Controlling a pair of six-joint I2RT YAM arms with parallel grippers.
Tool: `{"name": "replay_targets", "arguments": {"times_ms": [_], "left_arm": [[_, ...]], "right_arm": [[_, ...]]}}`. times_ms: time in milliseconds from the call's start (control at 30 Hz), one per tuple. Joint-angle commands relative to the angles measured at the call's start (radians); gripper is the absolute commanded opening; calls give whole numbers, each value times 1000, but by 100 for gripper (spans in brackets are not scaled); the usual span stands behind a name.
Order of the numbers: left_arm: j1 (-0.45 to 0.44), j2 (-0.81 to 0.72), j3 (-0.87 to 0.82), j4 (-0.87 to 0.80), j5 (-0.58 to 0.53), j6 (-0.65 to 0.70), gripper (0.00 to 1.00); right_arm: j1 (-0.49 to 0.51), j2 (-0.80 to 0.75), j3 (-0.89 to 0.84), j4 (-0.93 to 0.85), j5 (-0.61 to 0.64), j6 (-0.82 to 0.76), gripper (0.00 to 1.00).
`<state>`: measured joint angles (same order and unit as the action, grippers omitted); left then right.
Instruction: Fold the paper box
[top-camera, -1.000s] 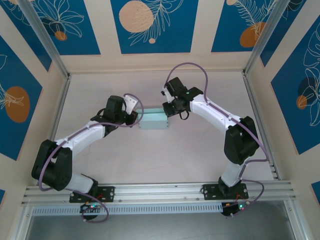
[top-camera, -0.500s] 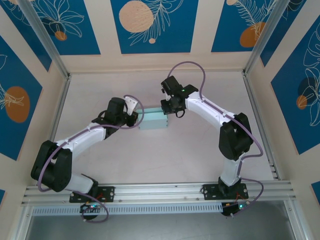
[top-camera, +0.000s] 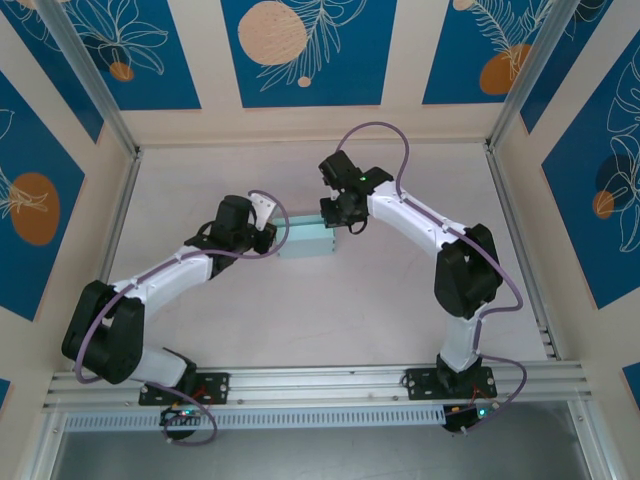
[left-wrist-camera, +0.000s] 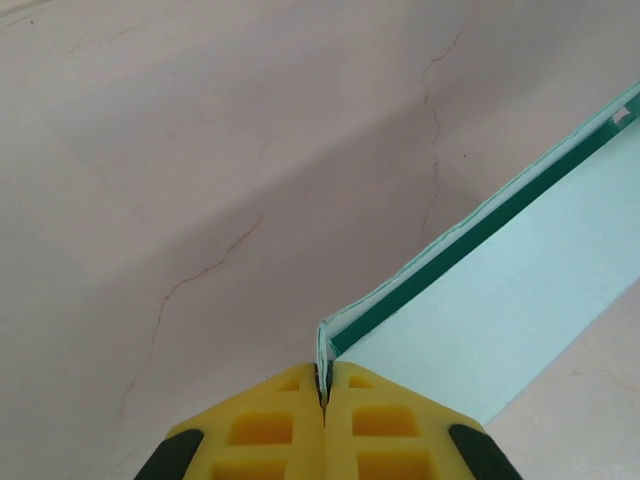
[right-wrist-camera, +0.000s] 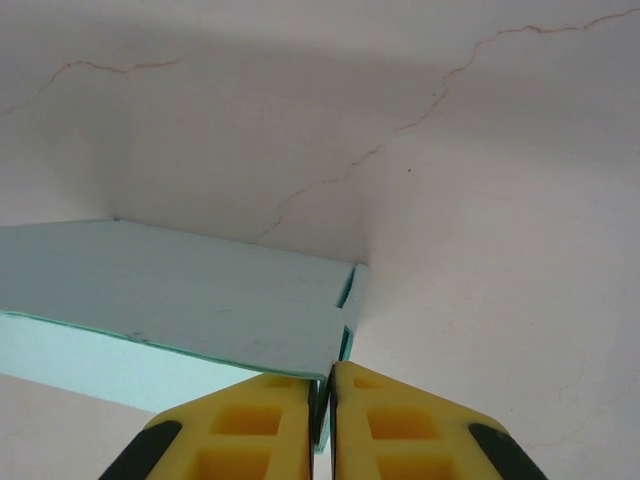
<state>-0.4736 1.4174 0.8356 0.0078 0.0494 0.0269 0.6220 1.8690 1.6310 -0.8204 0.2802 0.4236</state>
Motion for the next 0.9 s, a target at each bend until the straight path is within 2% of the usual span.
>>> {"name": "replay_targets", "arguments": {"times_ms": [0, 200, 433, 867], "left_arm": [[-35, 18, 7, 38, 45, -13, 0], [-37, 32, 5, 41, 34, -35, 0], [-37, 35, 10, 38, 32, -58, 0], [-51, 38, -6, 75, 28, -53, 0]], "right_arm": [[40, 19, 26, 14, -56, 12, 13], [80, 4, -40, 52, 55, 9, 5], [87, -2, -82, 87, 57, 47, 2], [123, 42, 56, 19, 7, 74, 2]]}}
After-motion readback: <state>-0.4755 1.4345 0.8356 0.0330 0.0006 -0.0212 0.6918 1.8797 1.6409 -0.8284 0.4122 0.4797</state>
